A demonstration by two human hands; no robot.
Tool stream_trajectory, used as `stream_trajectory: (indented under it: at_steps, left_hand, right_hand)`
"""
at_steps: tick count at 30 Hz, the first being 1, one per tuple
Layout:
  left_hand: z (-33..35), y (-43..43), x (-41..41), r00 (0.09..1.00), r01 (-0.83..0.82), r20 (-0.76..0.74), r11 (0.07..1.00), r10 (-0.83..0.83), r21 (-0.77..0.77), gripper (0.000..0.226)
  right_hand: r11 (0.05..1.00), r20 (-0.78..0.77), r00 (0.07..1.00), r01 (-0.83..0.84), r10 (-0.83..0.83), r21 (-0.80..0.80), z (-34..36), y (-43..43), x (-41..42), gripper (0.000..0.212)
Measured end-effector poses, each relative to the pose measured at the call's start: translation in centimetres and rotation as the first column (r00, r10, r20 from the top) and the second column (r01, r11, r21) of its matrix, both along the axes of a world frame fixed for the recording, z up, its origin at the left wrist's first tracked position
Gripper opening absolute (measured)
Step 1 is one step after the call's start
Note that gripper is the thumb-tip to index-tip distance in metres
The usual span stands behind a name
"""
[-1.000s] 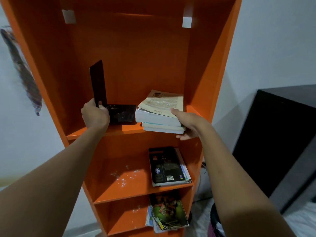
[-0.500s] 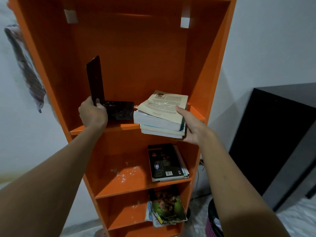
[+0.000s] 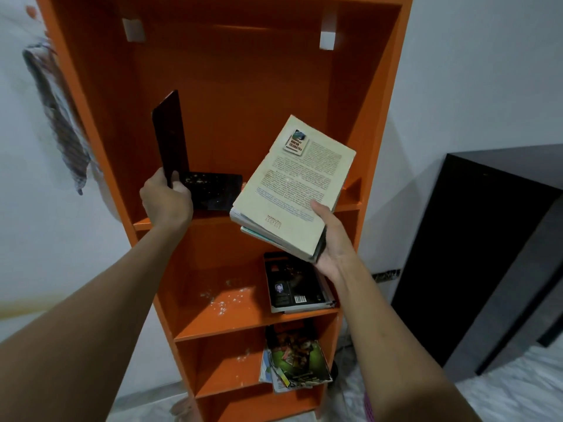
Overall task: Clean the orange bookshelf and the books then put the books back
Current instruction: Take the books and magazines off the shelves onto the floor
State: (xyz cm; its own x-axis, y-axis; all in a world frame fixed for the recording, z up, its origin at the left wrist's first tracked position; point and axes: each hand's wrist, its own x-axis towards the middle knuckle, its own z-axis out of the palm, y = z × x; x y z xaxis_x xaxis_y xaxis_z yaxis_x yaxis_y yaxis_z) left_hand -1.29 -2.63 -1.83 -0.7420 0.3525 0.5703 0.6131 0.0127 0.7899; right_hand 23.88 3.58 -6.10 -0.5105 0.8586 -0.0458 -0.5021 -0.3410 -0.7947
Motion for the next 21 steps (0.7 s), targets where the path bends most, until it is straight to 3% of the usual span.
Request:
stream_trajectory:
  at_steps: [4, 9, 15, 21]
  left_hand:
    - [-0.1, -2.2, 0.6, 1.0, -0.012, -0.023, 1.0, 0.011, -0.022, 0.022]
    - [-2.3, -6.7, 2.1, 0.999, 0.037, 0.003, 0.999, -0.037, -0.006, 0.022]
    - [-6.4, -12.0, 6.1, 0.999, 0.033, 0.003, 0.999, -0.033, -0.011, 0.024]
    - [-12.7, -15.6, 10.1, 0.992, 0.07, 0.104, 0.997, -0.067, -0.025, 0.025]
  right_hand:
    - [1.0, -0.019, 1.0, 0.006, -0.006, -0.014, 0.1, -2.9, 0.2, 0.038]
    - [0.997, 0.006, 0.997, 0.076, -0.076, -0.025, -3.9, -7.4, 1.8, 0.036]
    - [0.996, 0.029, 0.999, 0.047, -0.045, -0.072, -8.3, -11.4, 5.9, 0.031]
    - [0.988, 0.161, 0.987, 0.011, 0.014, -0.152, -12.7, -12.4, 9.9, 0.046]
